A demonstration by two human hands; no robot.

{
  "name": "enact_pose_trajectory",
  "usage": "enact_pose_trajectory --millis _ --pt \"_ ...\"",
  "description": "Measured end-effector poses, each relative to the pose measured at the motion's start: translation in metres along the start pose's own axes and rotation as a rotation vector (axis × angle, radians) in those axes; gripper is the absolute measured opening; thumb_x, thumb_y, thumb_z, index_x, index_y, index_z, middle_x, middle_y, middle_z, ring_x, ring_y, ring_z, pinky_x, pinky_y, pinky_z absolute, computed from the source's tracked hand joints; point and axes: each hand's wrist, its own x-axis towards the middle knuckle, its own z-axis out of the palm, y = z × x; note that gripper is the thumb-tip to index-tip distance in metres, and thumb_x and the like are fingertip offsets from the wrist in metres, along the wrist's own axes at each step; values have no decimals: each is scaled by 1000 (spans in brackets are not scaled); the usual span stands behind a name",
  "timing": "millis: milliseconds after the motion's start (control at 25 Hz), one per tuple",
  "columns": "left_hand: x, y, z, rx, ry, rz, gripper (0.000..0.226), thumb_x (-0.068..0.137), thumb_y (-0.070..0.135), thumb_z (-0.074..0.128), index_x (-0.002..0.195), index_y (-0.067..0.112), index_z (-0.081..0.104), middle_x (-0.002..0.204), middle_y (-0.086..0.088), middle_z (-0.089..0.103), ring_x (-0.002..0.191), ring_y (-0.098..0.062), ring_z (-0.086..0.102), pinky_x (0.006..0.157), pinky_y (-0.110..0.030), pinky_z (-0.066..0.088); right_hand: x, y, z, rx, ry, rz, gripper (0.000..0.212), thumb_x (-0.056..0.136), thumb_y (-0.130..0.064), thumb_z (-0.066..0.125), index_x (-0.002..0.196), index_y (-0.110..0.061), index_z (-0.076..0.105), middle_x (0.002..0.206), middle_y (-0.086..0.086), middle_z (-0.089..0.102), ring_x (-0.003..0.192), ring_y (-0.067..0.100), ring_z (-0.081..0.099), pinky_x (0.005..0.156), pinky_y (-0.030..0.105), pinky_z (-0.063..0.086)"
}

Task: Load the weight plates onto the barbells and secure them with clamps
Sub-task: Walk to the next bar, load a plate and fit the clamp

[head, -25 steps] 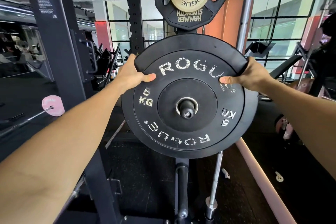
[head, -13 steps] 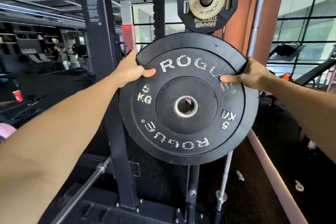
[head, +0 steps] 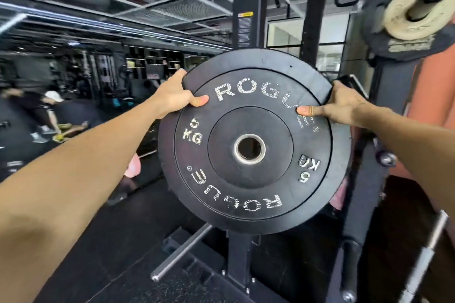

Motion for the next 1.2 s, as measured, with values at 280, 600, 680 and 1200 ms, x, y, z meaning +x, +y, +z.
enact_pose_trajectory --millis 280,600,680,1200 --pt "13 -102 -168 89 103 -38 57 69 33 88 112 22 52 108 4 65 103 -23 61 84 -39 52 38 -143 134 -10 -56 -102 117 48 -74 81 137 -10 40 135 9 55 125 31 51 107 38 39" --pt "53 -197 -297 101 125 -68 53 72 28 88 111 17 53 106 2 66 101 -21 61 84 -41 52 76 -257 251 23 -134 -159 107 56 -64 82 136 -7 40 124 12 59 109 30 57 90 31 41" --pt "68 -214 -314 98 130 -70 56 71 29 89 113 18 54 109 0 67 104 -22 62 90 -45 53 93 -271 270 26 -137 -171 105 55 -65 83 135 -11 42 117 6 60 98 25 55 89 31 43" --pt "198 -287 -314 95 -10 32 60 69 32 90 117 23 56 109 3 68 103 -19 63 85 -40 55 155 -272 333 -40 -53 -137 98 46 -77 79 127 -25 60 110 -3 66 103 19 58 89 27 41"
